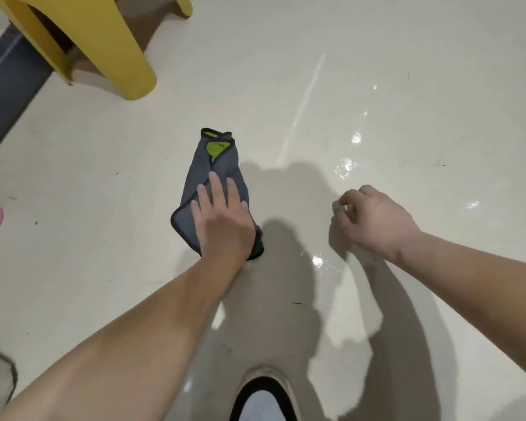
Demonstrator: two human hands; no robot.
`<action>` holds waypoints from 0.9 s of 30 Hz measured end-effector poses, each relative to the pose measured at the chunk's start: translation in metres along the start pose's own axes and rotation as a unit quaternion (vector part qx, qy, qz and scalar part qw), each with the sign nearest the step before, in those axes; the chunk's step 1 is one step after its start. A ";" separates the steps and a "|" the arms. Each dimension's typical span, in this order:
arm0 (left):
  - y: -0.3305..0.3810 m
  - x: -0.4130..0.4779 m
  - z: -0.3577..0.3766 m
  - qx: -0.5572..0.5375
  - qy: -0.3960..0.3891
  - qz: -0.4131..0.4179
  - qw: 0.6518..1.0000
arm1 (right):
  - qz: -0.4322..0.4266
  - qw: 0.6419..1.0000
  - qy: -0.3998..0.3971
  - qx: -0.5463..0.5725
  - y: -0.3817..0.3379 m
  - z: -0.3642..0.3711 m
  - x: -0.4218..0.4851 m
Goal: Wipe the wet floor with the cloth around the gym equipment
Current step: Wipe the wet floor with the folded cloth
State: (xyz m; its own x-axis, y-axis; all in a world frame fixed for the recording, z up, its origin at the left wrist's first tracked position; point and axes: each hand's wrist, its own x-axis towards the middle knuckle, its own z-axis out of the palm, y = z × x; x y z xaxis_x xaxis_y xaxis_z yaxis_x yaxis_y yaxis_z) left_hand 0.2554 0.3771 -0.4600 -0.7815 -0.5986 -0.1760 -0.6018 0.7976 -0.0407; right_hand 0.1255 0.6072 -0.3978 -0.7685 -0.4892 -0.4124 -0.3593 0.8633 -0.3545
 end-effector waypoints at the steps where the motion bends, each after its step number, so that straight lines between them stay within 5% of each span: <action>1: 0.016 -0.013 0.002 -0.007 0.003 0.024 1.000 | 0.003 1.000 -0.004 -0.001 0.004 0.000 -0.003; 5: 0.086 -0.104 0.017 -0.052 -0.038 0.180 0.981 | 0.012 1.000 -0.003 0.024 0.019 0.002 -0.024; 8: 0.121 -0.175 0.029 -0.054 -0.069 0.365 0.927 | 0.033 0.999 -0.027 0.003 0.034 0.004 -0.044; 14: 0.091 -0.155 0.030 -0.036 -0.022 0.500 0.865 | 0.027 0.998 -0.036 -0.034 0.054 0.003 -0.074; 19: -0.001 -0.116 0.022 0.015 -0.012 0.369 0.929 | -0.029 0.999 -0.035 -0.015 0.031 0.011 -0.072; 23: -0.034 -0.117 0.006 0.026 -0.073 0.120 0.990 | -0.110 0.992 -0.051 -0.015 -0.020 0.026 -0.054; 27: -0.023 -0.133 0.009 0.012 -0.062 0.143 0.988 | -0.140 0.986 -0.087 -0.017 -0.072 0.040 -0.037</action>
State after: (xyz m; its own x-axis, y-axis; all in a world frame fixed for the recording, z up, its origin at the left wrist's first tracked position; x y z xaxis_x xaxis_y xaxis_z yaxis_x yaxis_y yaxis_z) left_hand 0.3744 0.4386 -0.4445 -0.8917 -0.3364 -0.3029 -0.3546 0.9350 0.0055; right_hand 0.2010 0.5584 -0.3911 -0.5343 -0.7210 -0.4411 -0.5648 0.6928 -0.4483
